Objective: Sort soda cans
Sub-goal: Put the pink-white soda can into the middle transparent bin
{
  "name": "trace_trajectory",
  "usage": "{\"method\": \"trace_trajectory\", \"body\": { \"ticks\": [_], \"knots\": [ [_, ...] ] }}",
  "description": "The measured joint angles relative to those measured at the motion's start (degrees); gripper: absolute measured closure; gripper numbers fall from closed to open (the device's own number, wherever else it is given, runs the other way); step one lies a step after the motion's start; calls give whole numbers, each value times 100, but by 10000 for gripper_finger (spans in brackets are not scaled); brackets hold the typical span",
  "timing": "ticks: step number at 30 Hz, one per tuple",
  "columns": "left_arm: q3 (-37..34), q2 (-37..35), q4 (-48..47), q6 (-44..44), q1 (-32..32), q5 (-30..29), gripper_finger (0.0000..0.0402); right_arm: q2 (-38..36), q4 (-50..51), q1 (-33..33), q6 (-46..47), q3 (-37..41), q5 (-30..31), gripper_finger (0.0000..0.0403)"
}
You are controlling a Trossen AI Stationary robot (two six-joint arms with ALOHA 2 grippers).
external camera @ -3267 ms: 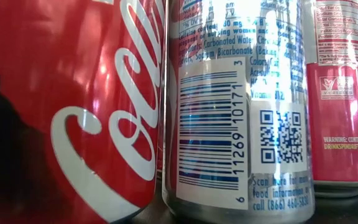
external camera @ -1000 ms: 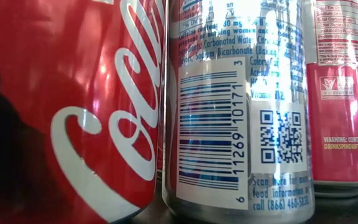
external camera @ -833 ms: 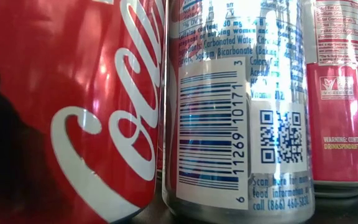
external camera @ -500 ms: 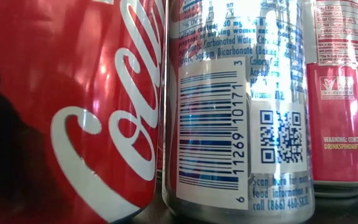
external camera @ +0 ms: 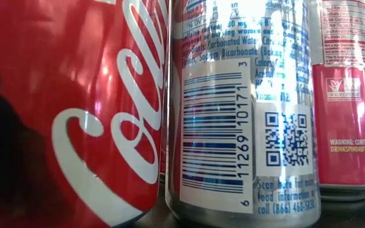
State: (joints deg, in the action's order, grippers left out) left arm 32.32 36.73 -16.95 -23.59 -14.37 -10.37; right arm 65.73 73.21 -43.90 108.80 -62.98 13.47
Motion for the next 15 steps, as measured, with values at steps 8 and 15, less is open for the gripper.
{"method": "trace_trajectory", "body": {
  "ticks": [8,15],
  "knots": [
    [0,0,0,0,0,0,348,19,-492,7,-302,0,-8,25],
    [0,0,1,-7,0,0,348,516,-502,7,-399,-46,-35,25]
  ]
}}
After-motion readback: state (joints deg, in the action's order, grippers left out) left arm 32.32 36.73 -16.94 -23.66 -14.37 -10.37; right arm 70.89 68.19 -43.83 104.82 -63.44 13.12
